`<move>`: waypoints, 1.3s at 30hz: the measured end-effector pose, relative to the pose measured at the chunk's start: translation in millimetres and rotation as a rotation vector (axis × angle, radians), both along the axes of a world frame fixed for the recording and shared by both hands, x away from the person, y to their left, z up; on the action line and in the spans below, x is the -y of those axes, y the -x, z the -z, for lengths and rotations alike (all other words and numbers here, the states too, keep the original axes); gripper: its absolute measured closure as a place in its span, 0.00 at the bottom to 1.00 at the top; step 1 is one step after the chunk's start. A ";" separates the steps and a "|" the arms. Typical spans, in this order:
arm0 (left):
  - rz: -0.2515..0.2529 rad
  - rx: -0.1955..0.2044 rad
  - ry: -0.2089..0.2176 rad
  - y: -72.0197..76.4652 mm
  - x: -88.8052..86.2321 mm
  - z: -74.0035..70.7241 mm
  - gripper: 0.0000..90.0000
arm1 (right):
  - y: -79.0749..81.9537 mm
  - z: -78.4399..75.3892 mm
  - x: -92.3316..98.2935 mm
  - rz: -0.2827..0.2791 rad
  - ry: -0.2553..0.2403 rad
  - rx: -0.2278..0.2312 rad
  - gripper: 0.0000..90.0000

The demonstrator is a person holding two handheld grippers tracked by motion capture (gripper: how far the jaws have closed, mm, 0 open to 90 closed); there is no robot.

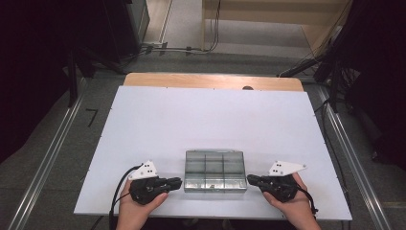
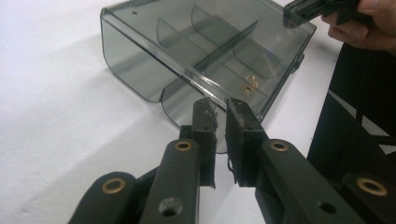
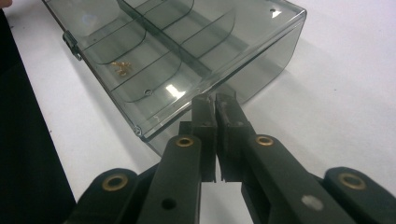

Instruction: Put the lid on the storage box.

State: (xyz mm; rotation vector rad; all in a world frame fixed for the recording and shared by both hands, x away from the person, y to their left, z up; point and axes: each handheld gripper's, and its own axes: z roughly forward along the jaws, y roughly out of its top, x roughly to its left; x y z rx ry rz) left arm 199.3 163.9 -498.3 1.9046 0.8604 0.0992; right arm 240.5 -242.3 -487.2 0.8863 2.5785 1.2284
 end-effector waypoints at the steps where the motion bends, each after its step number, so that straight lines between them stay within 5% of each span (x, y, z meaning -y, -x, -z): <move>1: -0.003 0.010 0.002 0.3 -0.4 -0.4 0.88 | -0.1 -0.4 0.4 0.003 -0.004 0.000 0.92; 7: -0.013 0.094 0.008 4.3 -1.0 -6.1 0.71 | 0.0 -3.8 4.1 -0.006 -0.041 0.007 0.78; 14: -0.036 0.146 0.041 6.2 -6.5 -10.3 0.52 | 0.2 -10.3 11.3 0.022 -0.091 0.050 0.57; 39: -0.115 0.178 0.128 2.0 -55.3 -10.6 0.20 | -10.0 -14.5 48.3 0.115 -0.179 0.104 0.25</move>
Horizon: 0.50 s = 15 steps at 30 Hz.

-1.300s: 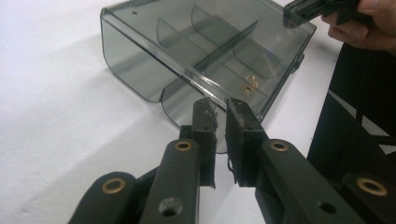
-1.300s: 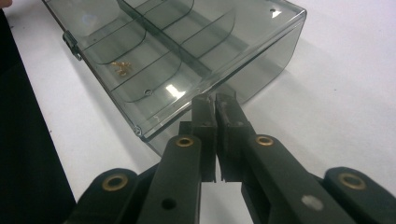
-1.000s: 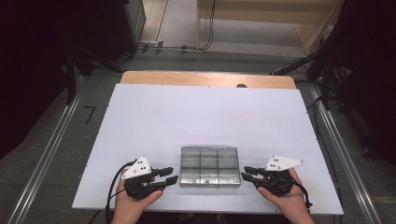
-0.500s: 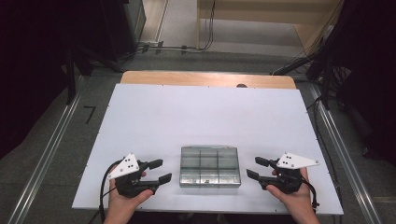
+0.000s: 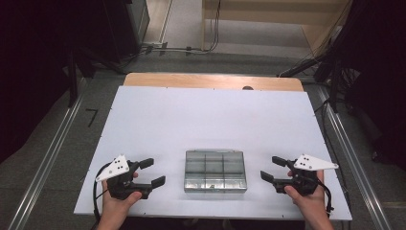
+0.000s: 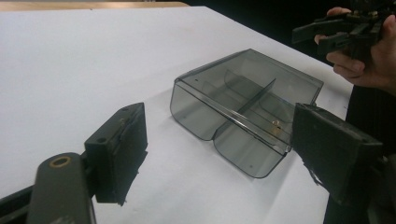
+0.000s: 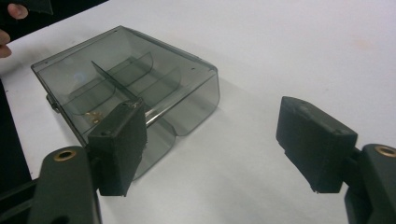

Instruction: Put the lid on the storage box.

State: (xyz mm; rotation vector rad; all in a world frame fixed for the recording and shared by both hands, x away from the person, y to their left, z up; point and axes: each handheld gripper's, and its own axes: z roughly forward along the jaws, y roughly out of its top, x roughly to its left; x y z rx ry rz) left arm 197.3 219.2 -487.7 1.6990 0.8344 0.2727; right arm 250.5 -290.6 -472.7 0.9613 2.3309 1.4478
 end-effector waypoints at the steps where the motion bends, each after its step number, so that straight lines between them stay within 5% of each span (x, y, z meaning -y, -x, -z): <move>1: -0.005 -0.002 0.002 -0.4 -2.1 0.5 0.19 | -0.6 0.5 1.7 0.002 -0.004 0.000 0.25; 15: -0.053 -0.009 0.040 -6.7 -26.9 8.1 0.12 | -10.6 8.8 29.7 0.031 -0.036 0.012 0.19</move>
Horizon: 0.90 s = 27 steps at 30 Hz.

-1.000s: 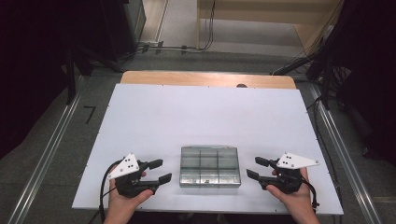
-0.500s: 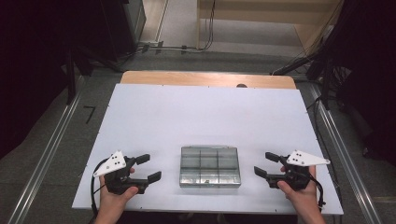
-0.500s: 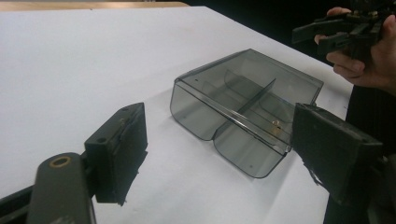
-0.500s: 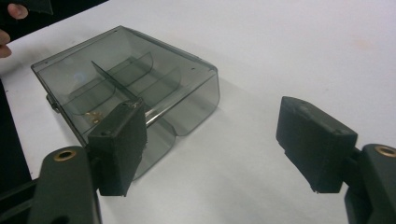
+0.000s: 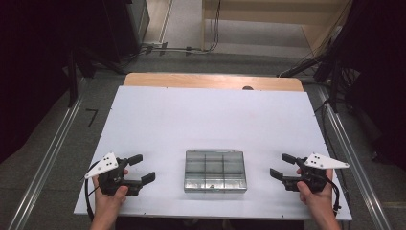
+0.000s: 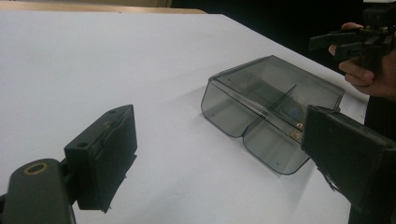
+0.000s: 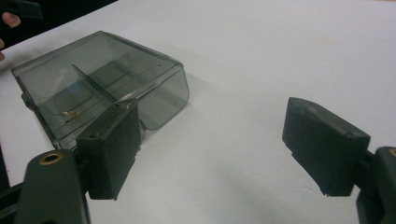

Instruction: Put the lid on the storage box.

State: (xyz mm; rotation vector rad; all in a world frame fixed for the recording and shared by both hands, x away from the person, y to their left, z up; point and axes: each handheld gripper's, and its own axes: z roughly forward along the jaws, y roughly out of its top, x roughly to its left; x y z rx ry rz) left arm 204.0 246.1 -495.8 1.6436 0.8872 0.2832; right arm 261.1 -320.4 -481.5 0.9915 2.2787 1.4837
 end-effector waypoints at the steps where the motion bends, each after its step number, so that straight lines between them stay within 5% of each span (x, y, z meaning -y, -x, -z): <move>1: -0.001 -0.001 0.004 -0.2 -2.0 -0.1 0.12 | -0.9 0.5 2.4 0.004 -0.002 0.003 0.18; 7: 0.002 0.014 0.024 -1.7 -12.1 0.6 0.00 | -4.9 5.3 15.8 0.033 -0.006 -0.006 0.12; 19: -0.022 0.029 0.000 -9.6 -26.1 4.4 0.00 | -8.7 11.5 49.5 0.111 -0.038 0.003 0.06; 27: -0.018 0.005 -0.016 -15.9 -26.8 17.8 0.00 | -11.1 16.0 61.3 0.119 -0.077 -0.007 0.01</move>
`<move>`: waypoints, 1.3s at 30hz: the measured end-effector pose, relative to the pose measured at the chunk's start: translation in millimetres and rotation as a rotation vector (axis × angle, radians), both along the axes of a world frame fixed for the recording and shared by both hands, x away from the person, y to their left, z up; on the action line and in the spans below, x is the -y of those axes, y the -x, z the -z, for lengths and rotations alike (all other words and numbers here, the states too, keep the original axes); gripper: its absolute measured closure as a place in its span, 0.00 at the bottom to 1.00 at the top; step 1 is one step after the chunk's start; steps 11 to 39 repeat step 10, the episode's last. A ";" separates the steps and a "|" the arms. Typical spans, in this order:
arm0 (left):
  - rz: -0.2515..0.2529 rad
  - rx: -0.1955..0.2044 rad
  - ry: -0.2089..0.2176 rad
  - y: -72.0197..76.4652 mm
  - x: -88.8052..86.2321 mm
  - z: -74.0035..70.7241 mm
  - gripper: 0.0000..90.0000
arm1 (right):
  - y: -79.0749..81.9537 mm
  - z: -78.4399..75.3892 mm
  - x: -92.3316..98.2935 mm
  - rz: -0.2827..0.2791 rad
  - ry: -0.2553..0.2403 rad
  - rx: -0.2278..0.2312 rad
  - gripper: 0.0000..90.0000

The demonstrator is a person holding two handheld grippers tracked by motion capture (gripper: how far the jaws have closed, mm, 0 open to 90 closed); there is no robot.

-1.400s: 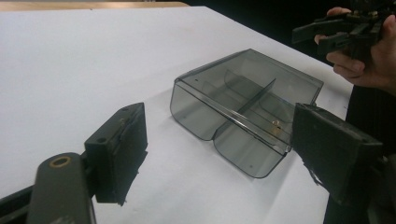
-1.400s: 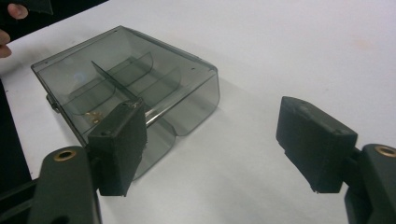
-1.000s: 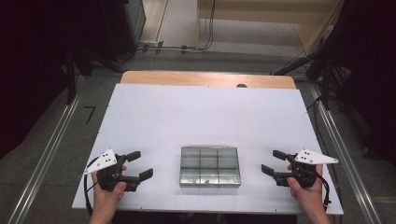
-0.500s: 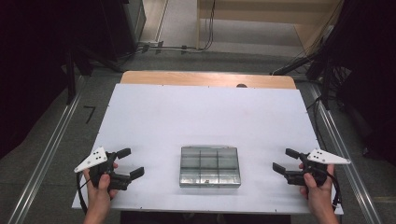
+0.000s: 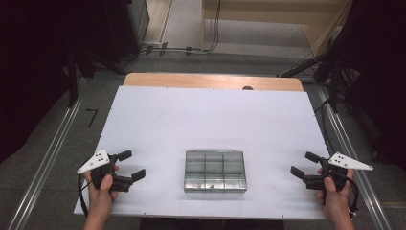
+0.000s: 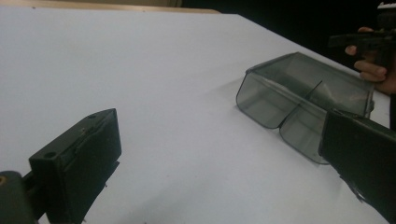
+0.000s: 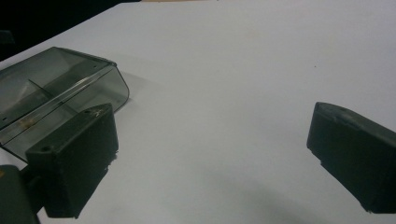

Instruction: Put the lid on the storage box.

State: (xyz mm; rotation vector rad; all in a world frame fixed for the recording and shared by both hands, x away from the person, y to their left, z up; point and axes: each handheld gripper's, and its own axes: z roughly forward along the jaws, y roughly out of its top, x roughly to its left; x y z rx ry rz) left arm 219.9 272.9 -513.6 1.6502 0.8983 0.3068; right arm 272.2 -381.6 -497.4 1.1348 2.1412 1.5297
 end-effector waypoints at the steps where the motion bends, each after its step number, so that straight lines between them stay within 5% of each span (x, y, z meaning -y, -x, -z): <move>1: 0.003 -0.003 -0.002 -0.5 0.8 0.6 0.00 | -0.5 1.4 0.5 0.001 -0.009 -0.007 0.01; 39: -0.004 -0.010 0.002 0.3 3.7 4.0 0.00 | -2.7 4.4 2.5 0.002 -0.032 -0.024 0.00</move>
